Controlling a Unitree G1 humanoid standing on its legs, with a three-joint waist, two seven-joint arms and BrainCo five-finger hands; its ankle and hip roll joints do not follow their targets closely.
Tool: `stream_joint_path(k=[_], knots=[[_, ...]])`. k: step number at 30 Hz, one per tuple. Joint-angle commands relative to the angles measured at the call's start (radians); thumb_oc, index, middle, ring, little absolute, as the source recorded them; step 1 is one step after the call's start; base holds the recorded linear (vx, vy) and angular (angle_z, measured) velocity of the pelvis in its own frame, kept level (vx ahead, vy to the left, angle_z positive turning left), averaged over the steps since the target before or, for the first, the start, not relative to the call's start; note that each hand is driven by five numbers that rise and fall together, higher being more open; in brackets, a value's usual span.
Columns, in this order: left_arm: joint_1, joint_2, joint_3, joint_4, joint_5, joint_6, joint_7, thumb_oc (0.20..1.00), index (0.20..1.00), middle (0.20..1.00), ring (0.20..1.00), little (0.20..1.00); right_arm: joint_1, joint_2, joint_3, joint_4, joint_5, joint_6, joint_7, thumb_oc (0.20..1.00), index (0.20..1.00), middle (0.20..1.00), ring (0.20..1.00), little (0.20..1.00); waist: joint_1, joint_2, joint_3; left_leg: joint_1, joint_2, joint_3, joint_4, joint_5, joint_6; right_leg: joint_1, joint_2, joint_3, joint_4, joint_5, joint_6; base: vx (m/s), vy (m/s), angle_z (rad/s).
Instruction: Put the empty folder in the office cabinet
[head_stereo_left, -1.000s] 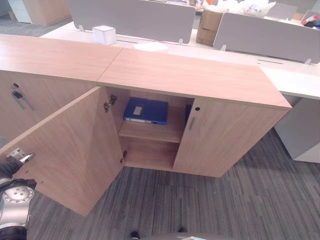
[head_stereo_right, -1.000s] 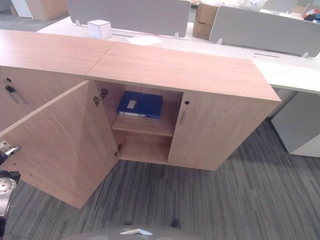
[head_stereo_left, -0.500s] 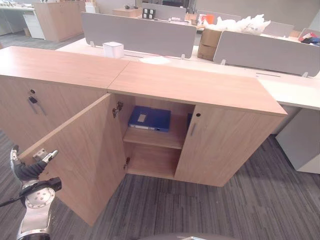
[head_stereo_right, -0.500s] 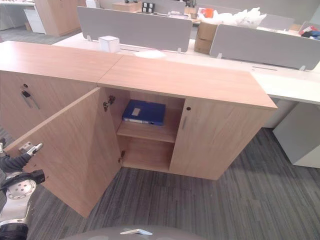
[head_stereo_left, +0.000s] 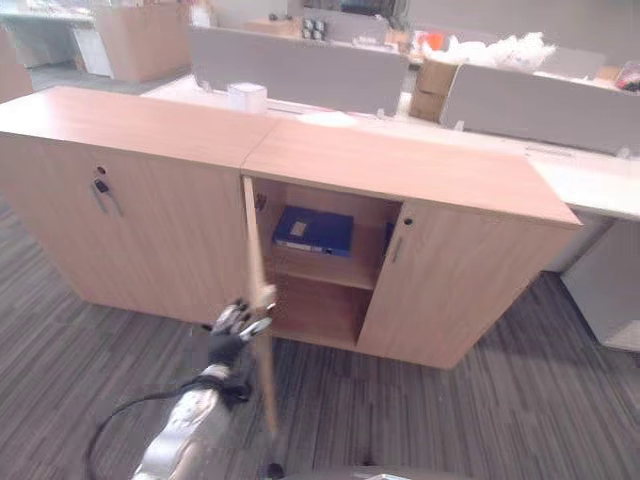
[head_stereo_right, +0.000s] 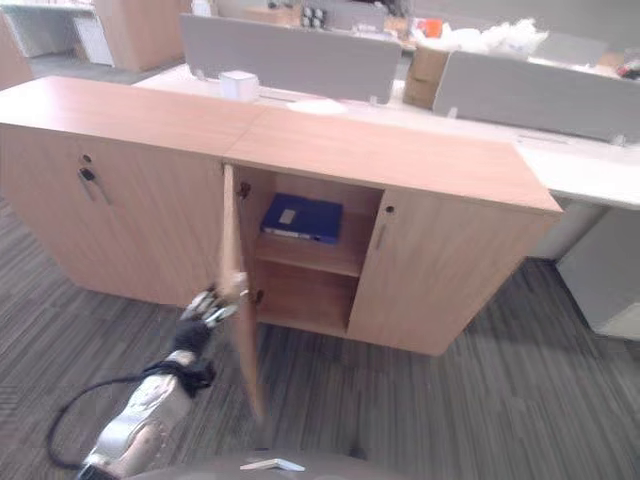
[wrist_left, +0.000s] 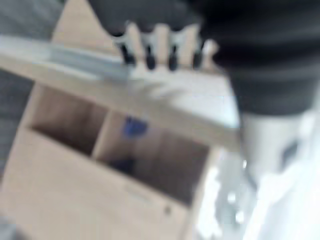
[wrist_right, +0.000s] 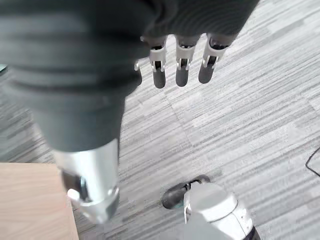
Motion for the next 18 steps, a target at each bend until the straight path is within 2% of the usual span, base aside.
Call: stream_joint_path(k=[1, 5, 10, 15, 17, 18], knots=[[-0.088, -0.032, -0.011, -0.126, -0.012, -0.021, -0.051, 1.0, 1.0, 1.0, 1.0, 1.0, 0.012, 0.027, 0.031, 0.032, 0.056, 0.004, -0.036, 1.0, 1.0, 1.0, 1.0, 1.0, -0.069, -0.029, 0.053, 0.134, 0.003, 0.008, -0.305, 0.119, -0.007, 0.13, -0.009, -0.027, -0.02, 0.046, -0.04, -0.02, -0.014, -0.77], [-0.088, -0.032, -0.007, -0.092, 0.046, -0.047, -0.028, 1.0, 1.0, 1.0, 1.0, 1.0, 0.012, 0.037, 0.041, 0.018, 0.067, -0.005, -0.061, 1.0, 1.0, 1.0, 1.0, 1.0, -0.072, -0.032, 0.056, 0.136, 0.004, 0.015, -0.305, 0.118, -0.008, 0.126, -0.007, -0.023, -0.016, 0.044, -0.042, -0.01, -0.019, -0.23], [-0.047, -0.029, 0.034, -0.012, 0.051, -0.04, -0.012, 1.0, 1.0, 1.0, 1.0, 1.0, 0.009, 0.032, 0.031, 0.022, 0.054, -0.002, -0.074, 1.0, 1.0, 1.0, 1.0, 1.0, -0.071, -0.027, 0.055, 0.138, 0.006, 0.017, -0.305, 0.12, -0.009, 0.124, -0.006, -0.022, -0.01, 0.043, -0.044, -0.01, -0.008, -0.04], [0.036, -0.028, 0.141, 0.179, 0.105, -0.02, 0.014, 1.0, 1.0, 1.0, 1.0, 1.0, 0.008, 0.023, 0.01, 0.024, 0.036, 0.001, -0.083, 1.0, 1.0, 1.0, 1.0, 1.0, -0.061, -0.017, 0.052, 0.141, 0.006, 0.015, -0.305, 0.123, -0.008, 0.126, -0.005, -0.026, -0.006, 0.039, -0.049, 0.0, -0.002, 0.01], [0.069, -0.04, 0.209, 0.355, 0.168, 0.002, 0.04, 1.0, 1.0, 1.0, 1.0, 1.0, 0.006, 0.021, -0.003, 0.019, 0.038, 0.003, -0.089, 1.0, 1.0, 1.0, 1.0, 1.0, -0.053, -0.01, 0.051, 0.14, 0.005, 0.009, -0.305, 0.127, -0.007, 0.128, -0.005, -0.032, -0.002, 0.034, -0.052, 0.0, -0.007, 0.08], [0.068, -0.041, 0.209, 0.357, 0.169, 0.001, 0.04, 1.0, 1.0, 1.0, 1.0, 1.0, 0.005, 0.021, -0.003, 0.019, 0.038, 0.003, -0.089, 1.0, 1.0, 1.0, 1.0, 1.0, -0.054, -0.01, 0.051, 0.14, 0.005, 0.008, -0.305, 0.127, -0.008, 0.128, -0.005, -0.032, -0.002, 0.033, -0.052, 0.0, -0.001, 0.11]])
